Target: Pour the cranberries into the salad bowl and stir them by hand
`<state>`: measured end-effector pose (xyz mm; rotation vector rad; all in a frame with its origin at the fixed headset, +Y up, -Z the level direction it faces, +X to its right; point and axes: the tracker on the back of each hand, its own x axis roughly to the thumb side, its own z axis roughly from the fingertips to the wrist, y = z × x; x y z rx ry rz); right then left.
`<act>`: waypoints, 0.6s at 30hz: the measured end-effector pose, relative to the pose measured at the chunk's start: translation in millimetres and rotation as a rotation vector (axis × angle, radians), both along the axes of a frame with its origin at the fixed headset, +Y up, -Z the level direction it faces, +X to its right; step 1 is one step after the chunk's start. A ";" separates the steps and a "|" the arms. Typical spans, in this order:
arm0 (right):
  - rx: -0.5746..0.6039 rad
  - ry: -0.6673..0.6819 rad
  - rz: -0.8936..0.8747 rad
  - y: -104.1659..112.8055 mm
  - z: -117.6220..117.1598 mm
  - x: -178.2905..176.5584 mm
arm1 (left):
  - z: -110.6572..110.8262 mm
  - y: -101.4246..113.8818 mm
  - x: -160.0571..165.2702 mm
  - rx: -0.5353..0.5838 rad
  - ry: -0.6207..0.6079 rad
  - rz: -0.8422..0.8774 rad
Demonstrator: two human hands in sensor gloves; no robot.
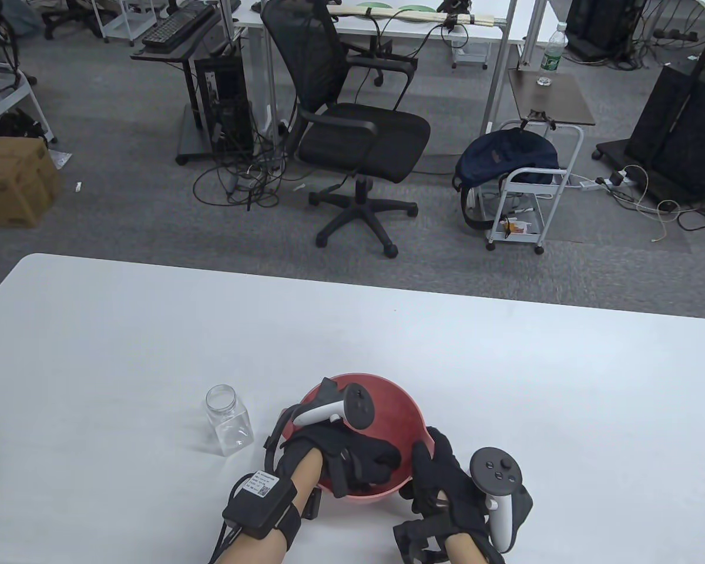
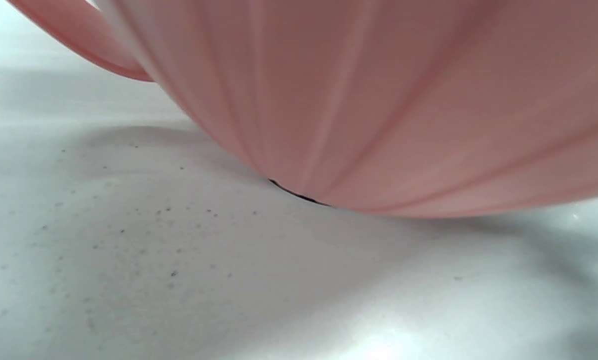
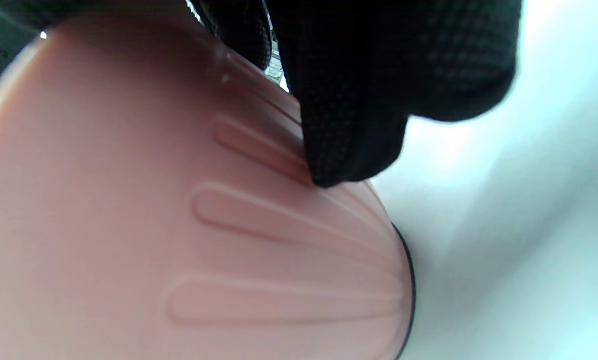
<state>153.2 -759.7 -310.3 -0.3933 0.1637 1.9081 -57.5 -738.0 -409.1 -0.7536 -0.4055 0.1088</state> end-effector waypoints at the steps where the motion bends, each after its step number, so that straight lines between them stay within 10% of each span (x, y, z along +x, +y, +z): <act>1: 0.000 0.000 0.001 0.1 0.0 0.0 | 0.0 0.1 -0.1 0.000 0.001 0.001; 18: 0.004 0.001 0.004 0.1 0.3 -0.5 | 0.8 0.3 -2.3 -0.001 0.028 0.000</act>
